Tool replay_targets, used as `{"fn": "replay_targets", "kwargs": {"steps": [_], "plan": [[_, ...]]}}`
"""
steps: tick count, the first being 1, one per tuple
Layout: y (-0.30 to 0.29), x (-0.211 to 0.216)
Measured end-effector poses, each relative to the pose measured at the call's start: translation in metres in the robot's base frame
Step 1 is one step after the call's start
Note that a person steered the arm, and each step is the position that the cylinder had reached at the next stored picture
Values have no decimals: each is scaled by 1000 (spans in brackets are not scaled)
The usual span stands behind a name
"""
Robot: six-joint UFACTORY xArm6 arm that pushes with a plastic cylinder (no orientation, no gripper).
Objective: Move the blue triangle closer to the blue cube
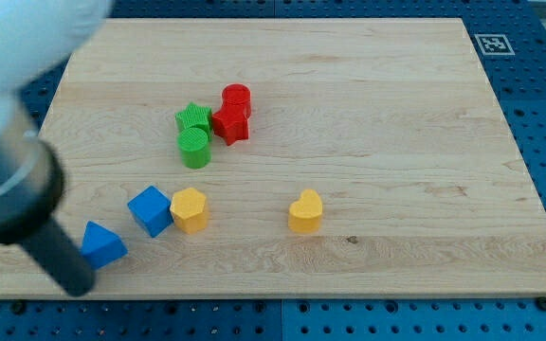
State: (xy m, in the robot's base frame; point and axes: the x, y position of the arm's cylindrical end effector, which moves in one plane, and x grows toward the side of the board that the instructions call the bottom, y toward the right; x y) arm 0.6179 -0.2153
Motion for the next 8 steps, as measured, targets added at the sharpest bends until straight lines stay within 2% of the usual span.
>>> {"fn": "replay_targets", "kwargs": {"steps": [1,2,5,8], "plan": [[-62,0],[-79,-1],[18,-34],[39,-52]]}}
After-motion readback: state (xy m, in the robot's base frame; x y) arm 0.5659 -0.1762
